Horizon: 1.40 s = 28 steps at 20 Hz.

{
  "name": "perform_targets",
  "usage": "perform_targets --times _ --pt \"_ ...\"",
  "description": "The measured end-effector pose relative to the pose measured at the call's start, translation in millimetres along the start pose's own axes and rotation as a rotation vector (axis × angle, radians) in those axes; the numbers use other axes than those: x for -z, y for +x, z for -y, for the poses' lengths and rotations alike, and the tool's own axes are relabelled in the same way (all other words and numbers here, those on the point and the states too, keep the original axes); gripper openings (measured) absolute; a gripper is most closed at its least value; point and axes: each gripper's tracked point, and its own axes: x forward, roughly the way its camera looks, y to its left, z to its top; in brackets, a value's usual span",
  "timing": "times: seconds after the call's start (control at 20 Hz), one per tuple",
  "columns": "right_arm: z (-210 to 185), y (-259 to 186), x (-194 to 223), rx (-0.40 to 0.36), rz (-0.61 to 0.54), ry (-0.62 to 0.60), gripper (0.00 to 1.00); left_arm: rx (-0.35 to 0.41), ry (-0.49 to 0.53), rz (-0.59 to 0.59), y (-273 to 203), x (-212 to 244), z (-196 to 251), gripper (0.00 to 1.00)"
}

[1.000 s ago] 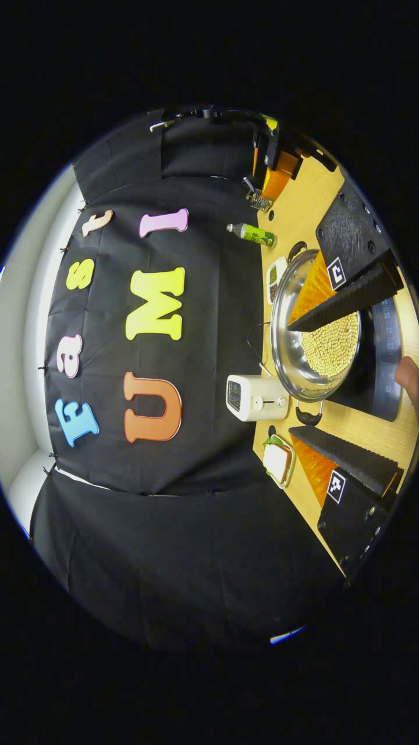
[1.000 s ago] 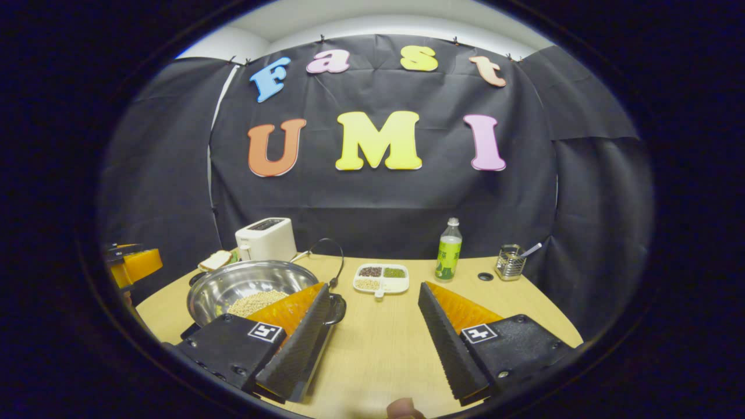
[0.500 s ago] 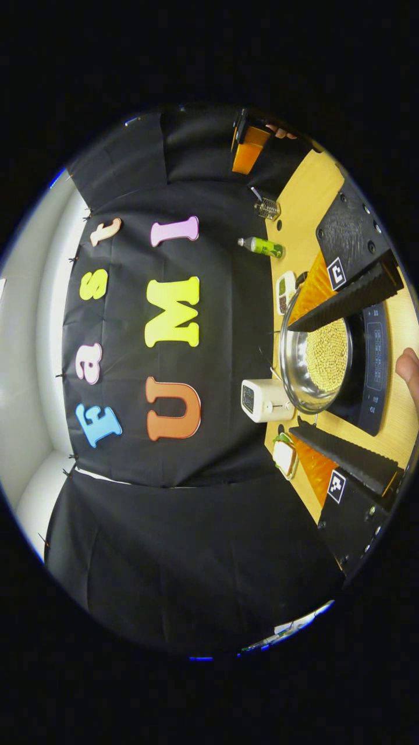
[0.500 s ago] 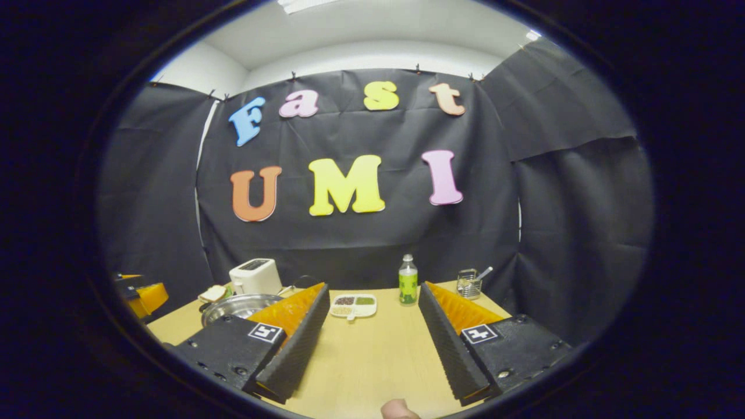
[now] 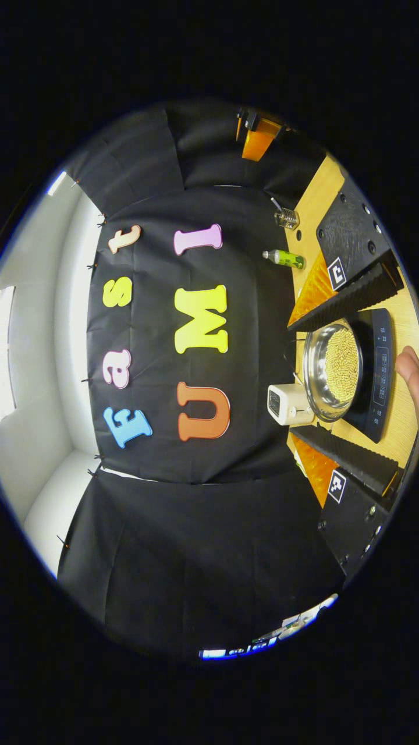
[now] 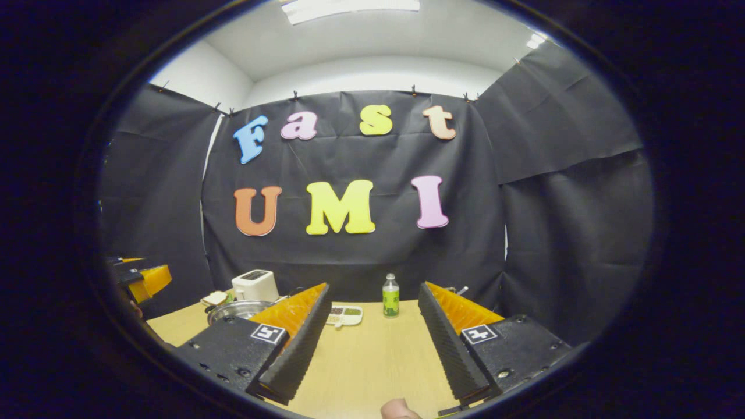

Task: First push the handle of the pot to place it horizontally, then grasp the pot with both hands and set it on the induction cooktop.

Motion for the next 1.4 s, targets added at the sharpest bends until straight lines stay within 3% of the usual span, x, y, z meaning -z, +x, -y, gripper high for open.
perform_targets --times 0.3,0.6,0.8,1.0,1.4 --pt "29 -37 -29 0.048 0.098 0.023 0.94 0.072 -0.013 0.05 -21 -25 31 0.95" --pt "35 -57 -33 0.015 0.116 0.019 0.94 0.092 0.017 0.113 -41 -46 53 0.95" --pt "39 -62 -32 0.015 0.126 0.024 0.95 0.118 0.012 0.113 -49 -47 62 0.95" --pt "34 -59 -24 -0.034 0.11 0.048 0.94 0.123 -0.001 0.095 -50 -42 63 0.96" --pt "37 -50 -16 -0.019 0.081 0.062 0.94 0.127 -0.024 0.089 -48 -38 56 0.96"
